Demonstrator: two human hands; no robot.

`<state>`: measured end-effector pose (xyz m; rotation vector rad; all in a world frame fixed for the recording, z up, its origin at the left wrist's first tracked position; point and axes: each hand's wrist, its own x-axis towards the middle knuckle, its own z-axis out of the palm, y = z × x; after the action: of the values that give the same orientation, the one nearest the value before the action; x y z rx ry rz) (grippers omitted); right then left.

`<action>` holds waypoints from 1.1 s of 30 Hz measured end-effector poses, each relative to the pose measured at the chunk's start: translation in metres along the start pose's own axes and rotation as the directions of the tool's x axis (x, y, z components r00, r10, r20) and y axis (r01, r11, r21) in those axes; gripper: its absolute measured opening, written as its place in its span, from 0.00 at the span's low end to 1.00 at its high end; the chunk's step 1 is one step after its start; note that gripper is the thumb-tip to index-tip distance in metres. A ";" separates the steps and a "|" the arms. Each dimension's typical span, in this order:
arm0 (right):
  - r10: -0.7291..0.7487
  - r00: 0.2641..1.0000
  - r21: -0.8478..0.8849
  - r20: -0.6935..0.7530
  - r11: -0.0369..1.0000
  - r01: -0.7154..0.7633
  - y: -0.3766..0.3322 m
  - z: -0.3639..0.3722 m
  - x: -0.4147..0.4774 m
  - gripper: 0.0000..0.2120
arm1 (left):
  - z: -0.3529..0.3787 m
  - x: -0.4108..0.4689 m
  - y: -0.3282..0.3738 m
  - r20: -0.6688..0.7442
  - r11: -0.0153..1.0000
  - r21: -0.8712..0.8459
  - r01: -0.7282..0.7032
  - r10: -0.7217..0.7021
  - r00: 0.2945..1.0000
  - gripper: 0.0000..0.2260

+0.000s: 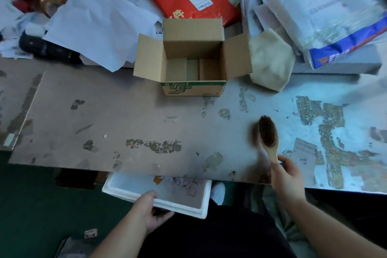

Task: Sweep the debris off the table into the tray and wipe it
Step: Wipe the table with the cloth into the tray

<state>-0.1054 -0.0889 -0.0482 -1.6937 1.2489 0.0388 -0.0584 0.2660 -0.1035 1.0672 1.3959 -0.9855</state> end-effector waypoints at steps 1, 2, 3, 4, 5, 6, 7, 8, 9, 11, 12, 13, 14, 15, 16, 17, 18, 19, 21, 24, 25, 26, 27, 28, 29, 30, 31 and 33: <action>0.005 1.000 -0.044 -0.014 0.999 -0.005 0.003 -0.003 0.004 0.10 | 0.003 -0.002 0.000 -0.005 1.000 -0.001 -0.001 0.001 1.000 0.06; 0.007 1.000 -0.103 -0.017 0.995 -0.009 0.007 -0.006 0.008 0.13 | 0.006 -0.004 0.000 -0.006 1.000 -0.003 -0.001 0.001 1.000 0.06; 0.006 1.000 -0.173 -0.012 0.985 -0.008 0.009 -0.009 0.012 0.14 | 0.009 -0.006 0.000 -0.004 1.000 0.000 -0.002 0.002 1.000 0.05; -0.017 1.000 -0.255 -0.014 0.967 0.013 0.012 -0.010 0.016 0.14 | 0.011 -0.007 0.000 -0.002 1.000 0.007 -0.002 0.002 1.000 0.05; -0.070 0.998 -0.340 -0.006 0.938 0.064 0.015 -0.010 0.019 0.13 | 0.012 -0.009 -0.001 -0.002 1.000 0.008 -0.001 0.001 1.000 0.05; -0.124 0.992 -0.411 0.002 0.904 0.114 0.015 -0.011 0.022 0.12 | 0.015 -0.010 -0.002 -0.002 1.000 0.011 0.001 -0.001 1.000 0.06; -0.152 0.988 -0.457 0.012 0.878 0.140 0.013 -0.012 0.025 0.10 | 0.018 -0.012 -0.002 -0.003 1.000 0.011 0.005 -0.005 1.000 0.06; -0.163 0.986 -0.482 0.018 0.863 0.152 0.009 -0.012 0.028 0.09 | 0.021 -0.014 -0.002 -0.006 1.000 0.013 0.008 -0.008 1.000 0.07; -0.186 0.983 -0.488 0.013 0.856 0.168 0.005 -0.013 0.032 0.08 | 0.024 -0.017 -0.002 -0.009 1.000 0.012 0.013 -0.013 1.000 0.08; -0.269 0.963 -0.468 -0.032 0.855 0.223 -0.011 -0.015 0.039 0.11 | 0.029 -0.020 -0.002 -0.010 1.000 -0.001 0.021 -0.021 1.000 0.09; -0.300 0.952 -0.430 -0.059 0.868 0.247 -0.022 -0.015 0.046 0.12 | 0.031 -0.021 -0.003 -0.010 1.000 -0.008 0.021 -0.021 1.000 0.10; -0.311 0.947 -0.369 -0.077 0.891 0.263 -0.036 -0.015 0.055 0.13 | 0.033 -0.022 -0.004 -0.011 1.000 -0.015 0.021 -0.021 1.000 0.10; -0.302 0.949 -0.293 -0.090 0.919 0.264 -0.053 -0.014 0.066 0.14 | 0.034 -0.022 -0.005 -0.015 1.000 -0.018 0.023 -0.023 1.000 0.10; -0.278 0.956 -0.215 -0.094 0.943 0.253 -0.068 -0.012 0.080 0.14 | 0.035 -0.021 -0.006 -0.022 0.999 -0.024 0.029 -0.030 0.999 0.10; -0.254 0.963 -0.151 -0.090 0.959 0.238 -0.085 -0.009 0.093 0.16 | 0.035 -0.018 -0.007 -0.030 0.999 -0.031 0.037 -0.038 0.999 0.10; -0.226 0.970 -0.089 -0.094 0.972 0.218 -0.101 -0.005 0.107 0.19 | 0.036 -0.017 -0.009 -0.034 0.998 -0.042 0.042 -0.043 0.998 0.09; -0.196 0.975 -0.031 -0.103 0.981 0.193 -0.119 -0.002 0.118 0.22 | 0.037 -0.015 -0.010 -0.036 0.998 -0.051 0.038 -0.040 0.999 0.08; -0.168 0.981 0.020 -0.098 0.985 0.171 -0.134 0.004 0.130 0.25 | 0.038 -0.013 -0.012 -0.043 0.997 -0.069 0.030 -0.033 0.999 0.07; -0.097 0.993 0.113 -0.066 0.988 0.104 -0.160 0.013 0.155 0.30 | 0.041 -0.011 -0.014 -0.055 0.995 -0.100 0.009 -0.015 0.998 0.07; -0.033 0.999 0.208 -0.044 0.977 0.041 -0.183 0.027 0.184 0.32 | 0.045 -0.011 -0.018 -0.064 0.993 -0.116 -0.005 -0.002 0.998 0.08; -0.020 0.999 0.219 -0.032 0.975 0.026 -0.189 0.027 0.187 0.29 | 0.046 -0.013 -0.019 -0.062 0.994 -0.111 -0.009 0.002 0.998 0.08; -0.014 1.000 0.224 -0.020 0.974 0.018 -0.193 0.029 0.189 0.26 | 0.047 -0.013 -0.019 -0.064 0.994 -0.109 -0.009 0.002 0.998 0.08; -0.001 1.000 0.205 0.002 0.979 0.000 -0.195 0.031 0.190 0.24 | 0.047 -0.013 -0.020 -0.065 0.994 -0.112 -0.005 -0.003 0.998 0.08; -0.001 1.000 0.191 0.023 0.982 -0.003 -0.198 0.032 0.190 0.24 | 0.048 -0.013 -0.020 -0.063 0.993 -0.114 -0.001 -0.006 0.998 0.08; -0.014 1.000 0.182 0.027 0.983 0.009 -0.200 0.034 0.190 0.23 | 0.048 -0.013 -0.020 -0.059 0.993 -0.120 0.005 -0.012 0.998 0.09; -0.050 0.999 0.193 -0.003 0.980 0.050 -0.203 0.034 0.186 0.21 | 0.048 -0.013 -0.020 -0.059 0.992 -0.129 0.008 -0.015 0.998 0.09; -0.104 0.994 0.234 -0.043 0.966 0.111 -0.207 0.032 0.178 0.20 | 0.048 -0.013 -0.020 -0.060 0.991 -0.137 0.008 -0.016 0.998 0.09; -0.276 0.952 0.342 -0.136 0.888 0.306 -0.221 0.023 0.155 0.17 | 0.047 -0.014 -0.020 -0.062 0.988 -0.154 0.003 -0.013 0.998 0.09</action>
<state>0.1409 -0.1873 0.0066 -1.5506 0.9763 -0.4241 -0.0649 0.2143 -0.0940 0.9851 1.5032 -0.8412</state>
